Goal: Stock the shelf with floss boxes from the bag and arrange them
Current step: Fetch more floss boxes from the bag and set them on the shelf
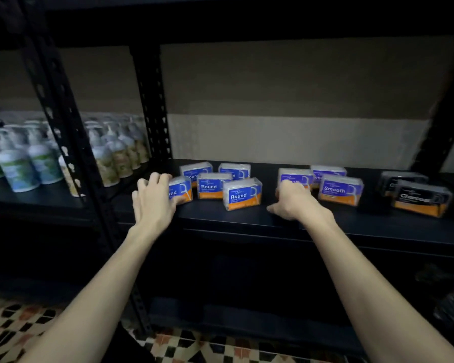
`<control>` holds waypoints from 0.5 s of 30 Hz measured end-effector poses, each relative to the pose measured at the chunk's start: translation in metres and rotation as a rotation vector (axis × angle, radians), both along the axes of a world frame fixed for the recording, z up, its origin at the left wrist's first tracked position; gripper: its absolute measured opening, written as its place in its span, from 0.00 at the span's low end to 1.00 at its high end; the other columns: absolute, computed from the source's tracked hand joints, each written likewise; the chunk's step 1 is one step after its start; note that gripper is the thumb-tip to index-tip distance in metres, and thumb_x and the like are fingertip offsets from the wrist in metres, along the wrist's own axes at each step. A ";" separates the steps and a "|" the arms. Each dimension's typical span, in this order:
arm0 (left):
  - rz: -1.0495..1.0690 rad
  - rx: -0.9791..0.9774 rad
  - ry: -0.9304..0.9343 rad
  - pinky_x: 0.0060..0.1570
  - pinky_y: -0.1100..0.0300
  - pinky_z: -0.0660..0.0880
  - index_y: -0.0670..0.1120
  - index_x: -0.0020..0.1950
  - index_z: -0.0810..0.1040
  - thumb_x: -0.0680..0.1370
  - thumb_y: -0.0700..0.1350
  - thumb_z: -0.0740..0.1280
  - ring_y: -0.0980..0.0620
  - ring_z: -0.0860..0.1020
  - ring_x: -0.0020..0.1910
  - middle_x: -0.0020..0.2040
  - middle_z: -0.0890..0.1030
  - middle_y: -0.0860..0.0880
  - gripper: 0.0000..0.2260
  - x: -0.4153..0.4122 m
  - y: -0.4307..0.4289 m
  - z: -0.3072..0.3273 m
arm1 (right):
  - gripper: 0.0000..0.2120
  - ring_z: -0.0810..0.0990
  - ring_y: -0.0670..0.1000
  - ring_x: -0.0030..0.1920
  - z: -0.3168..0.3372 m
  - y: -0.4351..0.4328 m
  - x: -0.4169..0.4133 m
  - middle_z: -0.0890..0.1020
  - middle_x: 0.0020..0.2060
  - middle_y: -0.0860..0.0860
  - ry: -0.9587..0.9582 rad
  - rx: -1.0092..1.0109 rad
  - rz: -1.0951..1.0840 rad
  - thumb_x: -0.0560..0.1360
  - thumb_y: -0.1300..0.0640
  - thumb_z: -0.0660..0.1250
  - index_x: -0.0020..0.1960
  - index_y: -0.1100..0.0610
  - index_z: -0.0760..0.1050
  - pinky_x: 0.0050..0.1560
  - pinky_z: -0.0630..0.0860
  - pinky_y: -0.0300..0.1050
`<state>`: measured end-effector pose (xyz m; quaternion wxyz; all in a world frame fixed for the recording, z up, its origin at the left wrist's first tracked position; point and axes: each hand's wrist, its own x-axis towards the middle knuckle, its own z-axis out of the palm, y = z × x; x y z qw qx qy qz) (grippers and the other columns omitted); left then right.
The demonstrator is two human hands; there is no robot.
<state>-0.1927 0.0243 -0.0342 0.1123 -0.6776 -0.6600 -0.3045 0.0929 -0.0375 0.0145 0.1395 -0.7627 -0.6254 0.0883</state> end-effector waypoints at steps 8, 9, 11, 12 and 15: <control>-0.050 0.509 -0.064 0.53 0.45 0.67 0.45 0.58 0.74 0.75 0.51 0.69 0.40 0.70 0.59 0.59 0.75 0.40 0.16 0.051 -0.048 -0.015 | 0.20 0.74 0.65 0.66 -0.025 -0.019 -0.007 0.75 0.65 0.64 -0.035 0.043 0.035 0.78 0.49 0.66 0.63 0.62 0.73 0.64 0.72 0.53; -0.133 0.615 -0.042 0.49 0.46 0.67 0.44 0.53 0.74 0.76 0.50 0.69 0.41 0.70 0.53 0.53 0.77 0.39 0.12 0.062 -0.059 -0.018 | 0.20 0.75 0.65 0.64 -0.026 -0.022 -0.009 0.76 0.63 0.64 -0.034 0.123 0.040 0.77 0.49 0.66 0.62 0.61 0.74 0.62 0.73 0.54; -0.421 0.695 -0.007 0.42 0.47 0.67 0.42 0.44 0.74 0.76 0.46 0.68 0.41 0.71 0.44 0.43 0.77 0.38 0.09 0.088 -0.085 -0.041 | 0.16 0.77 0.65 0.60 -0.039 -0.038 -0.008 0.80 0.58 0.62 0.014 0.269 -0.006 0.75 0.48 0.66 0.57 0.58 0.77 0.59 0.74 0.53; -0.559 0.701 0.020 0.38 0.47 0.68 0.41 0.40 0.74 0.77 0.45 0.68 0.41 0.72 0.41 0.39 0.76 0.39 0.09 0.098 -0.093 -0.048 | 0.14 0.79 0.64 0.58 -0.038 -0.045 -0.008 0.81 0.54 0.61 0.033 0.340 -0.004 0.75 0.47 0.66 0.53 0.57 0.78 0.57 0.75 0.52; -0.837 0.472 0.091 0.25 0.50 0.71 0.42 0.34 0.72 0.77 0.43 0.66 0.42 0.75 0.31 0.31 0.75 0.44 0.12 0.124 -0.109 -0.094 | 0.12 0.81 0.56 0.45 -0.051 -0.078 0.007 0.82 0.40 0.53 0.074 0.236 0.145 0.71 0.45 0.67 0.37 0.52 0.76 0.50 0.77 0.46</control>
